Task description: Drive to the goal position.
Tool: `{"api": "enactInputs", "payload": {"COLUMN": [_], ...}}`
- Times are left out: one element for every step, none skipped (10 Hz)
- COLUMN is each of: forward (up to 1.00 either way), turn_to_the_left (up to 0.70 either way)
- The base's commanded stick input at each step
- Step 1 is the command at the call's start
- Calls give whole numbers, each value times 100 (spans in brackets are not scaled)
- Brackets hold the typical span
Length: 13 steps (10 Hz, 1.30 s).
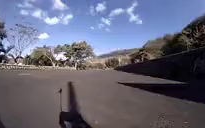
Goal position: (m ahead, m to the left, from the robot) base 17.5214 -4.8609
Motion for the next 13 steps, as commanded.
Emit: {"api": "enactInputs", "payload": {"forward": [70, 70, 70, 70, 70, 70, 70, 70, 70, 70, 70, 70, 70], "turn_to_the_left": [0, 0, 0, 0, 0, 0, 0, 0, 0, 0, 0, 0, 0]}}
